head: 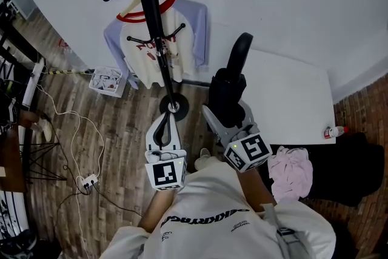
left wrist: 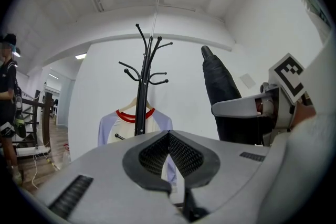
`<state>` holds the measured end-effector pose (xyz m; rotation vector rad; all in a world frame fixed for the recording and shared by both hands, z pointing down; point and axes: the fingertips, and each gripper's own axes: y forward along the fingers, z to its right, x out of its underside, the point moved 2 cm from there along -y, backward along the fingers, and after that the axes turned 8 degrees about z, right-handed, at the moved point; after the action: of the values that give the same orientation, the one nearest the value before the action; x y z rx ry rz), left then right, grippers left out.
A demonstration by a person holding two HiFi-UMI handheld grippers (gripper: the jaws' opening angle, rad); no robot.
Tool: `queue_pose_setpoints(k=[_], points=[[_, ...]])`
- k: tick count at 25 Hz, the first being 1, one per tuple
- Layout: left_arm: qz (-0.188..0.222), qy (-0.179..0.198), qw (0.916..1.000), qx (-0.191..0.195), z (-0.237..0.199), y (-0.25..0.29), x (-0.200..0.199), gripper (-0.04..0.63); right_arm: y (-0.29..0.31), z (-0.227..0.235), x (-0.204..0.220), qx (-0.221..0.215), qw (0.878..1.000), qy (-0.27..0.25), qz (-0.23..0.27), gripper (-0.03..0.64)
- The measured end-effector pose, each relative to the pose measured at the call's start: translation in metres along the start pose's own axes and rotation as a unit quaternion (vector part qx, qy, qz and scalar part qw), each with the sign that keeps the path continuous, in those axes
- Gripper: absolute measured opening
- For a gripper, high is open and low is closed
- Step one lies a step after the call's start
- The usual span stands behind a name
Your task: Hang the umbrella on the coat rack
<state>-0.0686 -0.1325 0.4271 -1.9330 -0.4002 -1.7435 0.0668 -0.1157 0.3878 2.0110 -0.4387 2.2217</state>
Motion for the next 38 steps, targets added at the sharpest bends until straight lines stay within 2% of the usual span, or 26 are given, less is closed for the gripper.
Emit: queue_pose_setpoints(k=[2, 6, 10, 24, 32, 38], points=[[-0.005, 0.000, 1.0000, 0.000, 0.002, 0.010, 0.003, -0.003, 0.009, 0.007, 0.002, -0.006, 1.000, 0.001, -0.003, 0.257], [0.010, 0.018, 0.9998, 0.007, 0.003, 0.033, -0.002, -0.003, 0.032, 0.022, 0.005, -0.021, 1.000, 0.009, -0.012, 0.256], [0.008, 0.023, 0.9997, 0.003, 0.006, 0.047, -0.010, -0.003, 0.050, 0.034, -0.004, -0.037, 0.999, 0.011, -0.009, 0.256], [0.014, 0.043, 0.9988, -0.020, 0.004, 0.088, 0.004, -0.003, 0.112, 0.074, -0.011, -0.080, 0.997, 0.015, -0.015, 0.256], [0.012, 0.049, 0.9984, -0.028, 0.004, 0.109, 0.008, -0.003, 0.147, 0.084, -0.018, -0.116, 0.993, -0.001, -0.020, 0.258], [0.015, 0.053, 0.9979, -0.033, 0.002, 0.116, 0.008, -0.003, 0.172, 0.094, -0.022, -0.123, 0.992, -0.011, -0.027, 0.258]])
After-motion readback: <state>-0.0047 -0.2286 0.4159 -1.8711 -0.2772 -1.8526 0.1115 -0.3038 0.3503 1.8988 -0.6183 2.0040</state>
